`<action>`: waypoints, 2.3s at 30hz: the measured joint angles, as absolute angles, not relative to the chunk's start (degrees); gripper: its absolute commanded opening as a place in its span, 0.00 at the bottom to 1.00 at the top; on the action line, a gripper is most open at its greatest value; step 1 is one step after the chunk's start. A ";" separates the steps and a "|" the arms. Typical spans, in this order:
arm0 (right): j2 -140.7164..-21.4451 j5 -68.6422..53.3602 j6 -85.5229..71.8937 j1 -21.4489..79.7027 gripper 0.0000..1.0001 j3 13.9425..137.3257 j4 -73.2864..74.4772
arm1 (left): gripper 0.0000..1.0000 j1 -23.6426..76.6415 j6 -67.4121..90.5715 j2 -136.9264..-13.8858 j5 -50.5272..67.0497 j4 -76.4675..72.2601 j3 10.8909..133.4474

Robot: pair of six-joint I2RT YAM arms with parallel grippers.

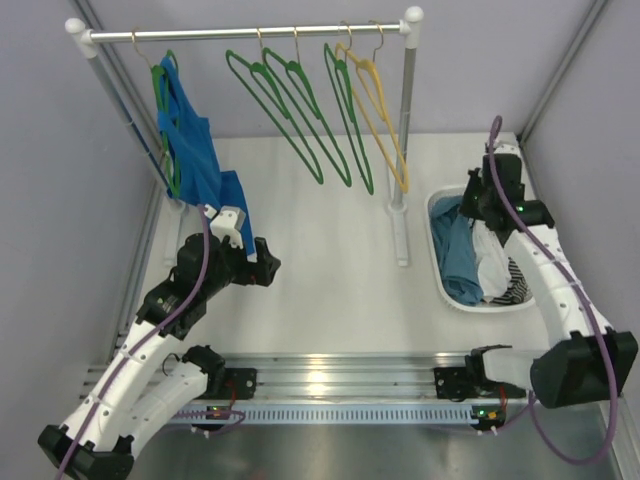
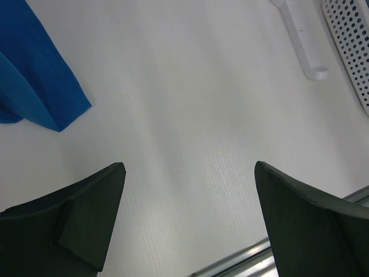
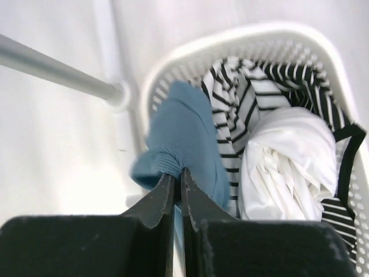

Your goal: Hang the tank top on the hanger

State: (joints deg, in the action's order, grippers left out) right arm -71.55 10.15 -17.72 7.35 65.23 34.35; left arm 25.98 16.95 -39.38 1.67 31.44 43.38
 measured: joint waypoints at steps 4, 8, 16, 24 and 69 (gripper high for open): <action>-64.84 8.27 -18.13 8.86 0.00 72.64 38.13 | 0.99 26.04 16.97 -39.38 1.87 31.44 43.38; -61.73 7.44 -18.46 12.67 0.00 80.62 42.57 | 0.99 26.04 16.95 -39.35 1.89 31.46 43.38; -61.43 7.77 -20.16 23.42 0.00 96.53 49.80 | 0.99 26.11 16.95 -38.61 2.04 31.44 43.38; -61.89 8.84 -22.65 31.77 0.00 104.95 52.53 | 0.99 26.35 16.91 -37.63 2.11 31.44 43.38; -46.87 8.88 -40.73 40.18 0.31 34.89 39.55 | 0.89 58.81 43.48 -70.26 6.39 -7.55 27.00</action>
State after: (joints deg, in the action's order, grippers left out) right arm -46.87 8.88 -40.73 40.18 34.89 39.55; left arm 58.81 43.48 -70.26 6.39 -7.55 27.00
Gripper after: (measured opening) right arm 0.316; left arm 0.913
